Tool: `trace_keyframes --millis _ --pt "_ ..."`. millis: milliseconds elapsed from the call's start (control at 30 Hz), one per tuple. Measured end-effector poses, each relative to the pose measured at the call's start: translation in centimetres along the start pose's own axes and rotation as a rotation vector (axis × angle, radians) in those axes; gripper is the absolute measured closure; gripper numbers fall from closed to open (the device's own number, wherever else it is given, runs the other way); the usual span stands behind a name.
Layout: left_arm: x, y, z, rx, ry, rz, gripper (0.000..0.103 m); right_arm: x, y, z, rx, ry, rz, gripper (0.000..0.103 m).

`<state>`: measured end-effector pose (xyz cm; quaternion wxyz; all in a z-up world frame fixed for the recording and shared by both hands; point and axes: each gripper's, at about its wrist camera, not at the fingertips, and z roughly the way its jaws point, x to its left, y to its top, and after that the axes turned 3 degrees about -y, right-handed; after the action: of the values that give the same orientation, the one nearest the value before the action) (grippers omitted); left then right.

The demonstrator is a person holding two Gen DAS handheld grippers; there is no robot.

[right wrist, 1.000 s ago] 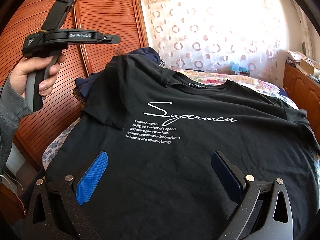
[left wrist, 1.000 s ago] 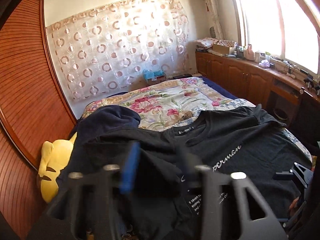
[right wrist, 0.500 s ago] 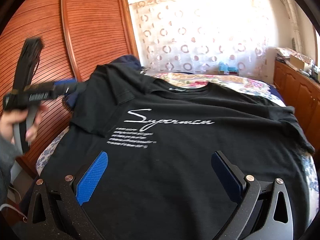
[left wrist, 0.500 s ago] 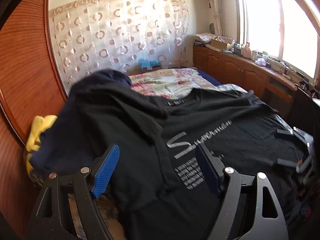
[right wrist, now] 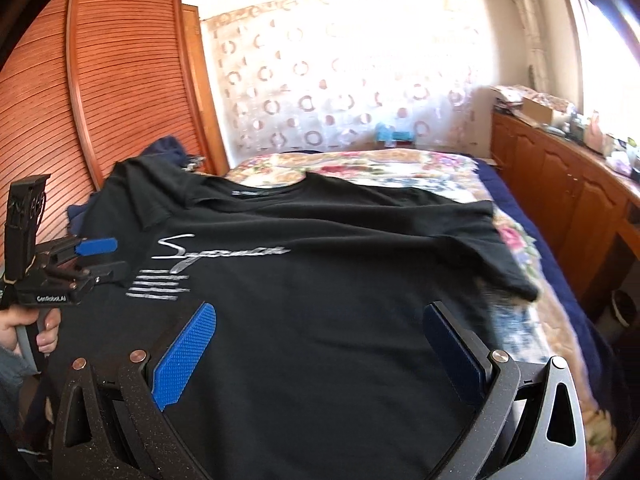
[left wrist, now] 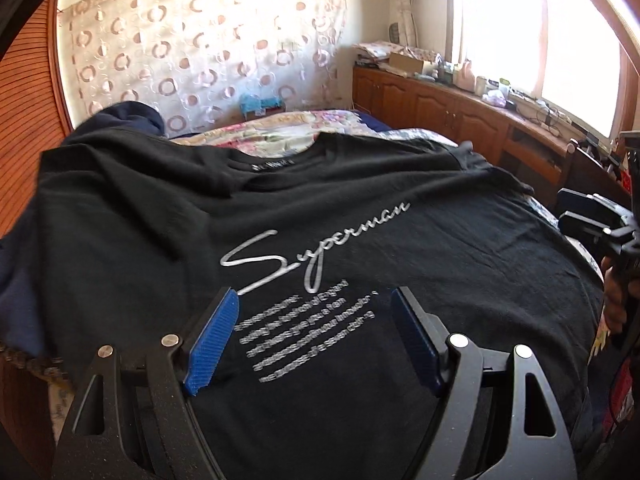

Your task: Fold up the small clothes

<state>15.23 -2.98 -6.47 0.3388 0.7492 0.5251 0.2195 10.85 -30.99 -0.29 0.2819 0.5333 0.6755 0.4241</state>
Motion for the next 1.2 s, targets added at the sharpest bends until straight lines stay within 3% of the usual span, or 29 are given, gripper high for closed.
trace_keyframes --millis 667,967,1200 --pt "-1.6 0.3 6.1 0.156 -0.003 0.006 0.024 -4.5 2.6 1.0 0.098 -0.126 0.052 0.000" --pt "-1.9 0.2 6.5 0.177 -0.032 0.020 0.007 -5.0 4.0 2.3 0.140 -0.136 0.108 0.000" --pt "-2.1 0.1 6.5 0.177 -0.031 0.023 0.007 -6.3 4.9 4.6 0.200 -0.150 0.159 0.002"
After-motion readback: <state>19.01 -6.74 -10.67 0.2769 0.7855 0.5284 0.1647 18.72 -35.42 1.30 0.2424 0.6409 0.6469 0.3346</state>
